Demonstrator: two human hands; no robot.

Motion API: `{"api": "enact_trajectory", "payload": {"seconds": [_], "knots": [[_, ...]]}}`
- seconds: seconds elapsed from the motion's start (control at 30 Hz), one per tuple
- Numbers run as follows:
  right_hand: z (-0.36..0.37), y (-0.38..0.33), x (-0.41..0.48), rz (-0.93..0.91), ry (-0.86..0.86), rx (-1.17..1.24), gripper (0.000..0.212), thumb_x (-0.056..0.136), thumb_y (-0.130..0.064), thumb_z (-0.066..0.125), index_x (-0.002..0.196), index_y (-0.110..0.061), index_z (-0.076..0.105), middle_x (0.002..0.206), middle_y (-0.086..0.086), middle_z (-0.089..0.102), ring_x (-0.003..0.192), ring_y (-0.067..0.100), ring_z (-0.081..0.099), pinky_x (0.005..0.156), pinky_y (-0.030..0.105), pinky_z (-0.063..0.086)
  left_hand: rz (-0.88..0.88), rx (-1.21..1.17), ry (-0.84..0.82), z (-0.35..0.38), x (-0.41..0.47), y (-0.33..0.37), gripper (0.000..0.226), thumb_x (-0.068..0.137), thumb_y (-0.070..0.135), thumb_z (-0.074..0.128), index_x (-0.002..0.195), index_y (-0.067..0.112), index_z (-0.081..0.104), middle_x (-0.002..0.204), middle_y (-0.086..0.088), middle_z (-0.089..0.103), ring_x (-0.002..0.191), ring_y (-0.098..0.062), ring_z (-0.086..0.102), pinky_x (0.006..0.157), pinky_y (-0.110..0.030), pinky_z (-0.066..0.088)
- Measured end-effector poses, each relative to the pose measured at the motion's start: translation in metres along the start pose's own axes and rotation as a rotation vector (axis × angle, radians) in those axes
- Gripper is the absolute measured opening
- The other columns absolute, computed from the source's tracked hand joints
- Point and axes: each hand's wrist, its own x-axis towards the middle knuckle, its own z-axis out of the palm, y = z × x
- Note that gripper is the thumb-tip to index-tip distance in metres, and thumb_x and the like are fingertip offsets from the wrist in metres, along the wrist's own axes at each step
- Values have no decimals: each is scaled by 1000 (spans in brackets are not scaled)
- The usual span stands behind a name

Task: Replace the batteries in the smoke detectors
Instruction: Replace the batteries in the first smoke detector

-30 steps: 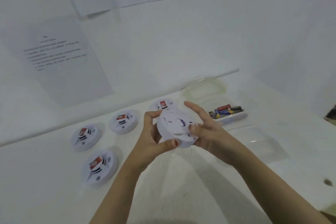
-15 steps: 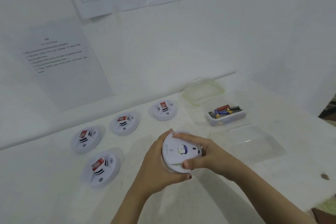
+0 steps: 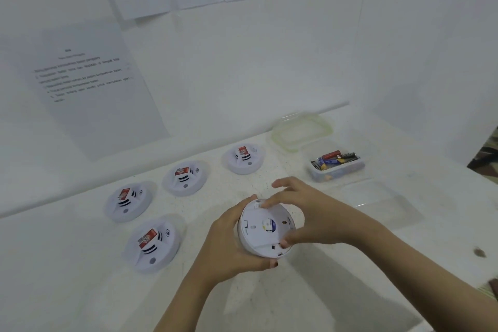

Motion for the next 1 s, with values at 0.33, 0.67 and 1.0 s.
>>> {"api": "enact_trajectory", "payload": {"seconds": [0.33,0.67,1.0], "knots": [[0,1,1,-59,156,-317,62,67,-38,70,122,-19,50,149,-3,26,129,13,33,88,20,28,53,6,73,-8,-2,-8,86,48,24,91,119,44,47,113,29,59,103,6,59,79,-8,47],[29,8,-16,73,23,51,40,83,-44,57,120,-39,41,138,-14,40,131,11,37,101,23,33,42,-86,296,-9,-14,-22,90,42,36,90,116,41,39,119,20,52,113,-1,56,89,-25,54],[24,-11,-7,9,215,286,18,94,-18,51,104,-31,44,97,-4,61,65,11,67,52,24,54,172,32,270,7,-17,10,96,45,46,89,121,59,31,125,22,45,121,-14,51,94,-42,51]]}}
